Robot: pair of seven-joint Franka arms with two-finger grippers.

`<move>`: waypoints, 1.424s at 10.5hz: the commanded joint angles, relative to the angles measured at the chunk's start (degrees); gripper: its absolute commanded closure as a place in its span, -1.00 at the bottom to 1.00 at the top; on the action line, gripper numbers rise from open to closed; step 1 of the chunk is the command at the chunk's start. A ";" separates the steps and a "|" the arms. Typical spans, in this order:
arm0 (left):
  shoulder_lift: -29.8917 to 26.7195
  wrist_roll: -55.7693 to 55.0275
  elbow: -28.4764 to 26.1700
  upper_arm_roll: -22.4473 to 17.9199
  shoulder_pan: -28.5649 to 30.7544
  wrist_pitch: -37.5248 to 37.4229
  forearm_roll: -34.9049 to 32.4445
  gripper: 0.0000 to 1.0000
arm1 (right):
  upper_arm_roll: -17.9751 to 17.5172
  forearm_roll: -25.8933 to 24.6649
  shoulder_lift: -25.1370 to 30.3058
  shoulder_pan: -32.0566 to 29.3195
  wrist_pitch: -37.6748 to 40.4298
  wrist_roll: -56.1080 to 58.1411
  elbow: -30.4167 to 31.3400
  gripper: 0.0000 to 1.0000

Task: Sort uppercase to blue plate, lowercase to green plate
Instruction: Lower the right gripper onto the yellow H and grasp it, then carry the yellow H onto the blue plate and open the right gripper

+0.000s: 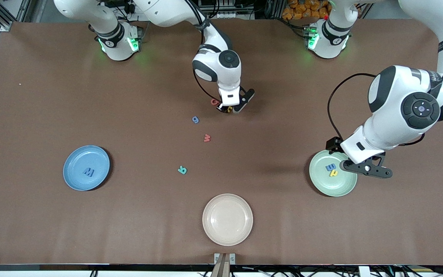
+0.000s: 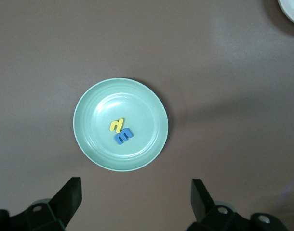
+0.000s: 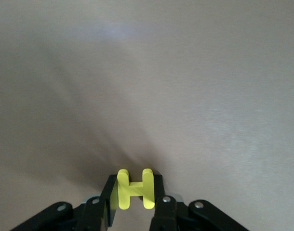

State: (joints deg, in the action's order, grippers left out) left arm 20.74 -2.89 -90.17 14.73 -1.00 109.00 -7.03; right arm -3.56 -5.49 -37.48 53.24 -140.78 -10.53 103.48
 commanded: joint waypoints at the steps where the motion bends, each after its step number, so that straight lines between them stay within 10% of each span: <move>1: -1.49 0.16 -1.24 0.21 -0.05 -0.63 1.06 -1.00 | -0.40 -0.22 3.10 -4.44 6.53 0.51 -1.43 1.00; 7: 1.05 -11.24 1.48 6.28 -5.83 0.15 3.34 -1.00 | -0.31 -0.83 13.47 -22.26 29.39 0.95 -6.01 1.00; 15: 18.36 -30.68 10.88 8.21 -27.28 10.34 -0.08 -1.00 | -0.22 -9.71 8.14 -58.57 23.73 28.46 -8.74 1.00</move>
State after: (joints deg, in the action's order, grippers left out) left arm 35.09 -31.63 -83.57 23.39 -25.67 118.43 -5.19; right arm -2.40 -13.37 -26.11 -2.86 -115.44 18.20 96.38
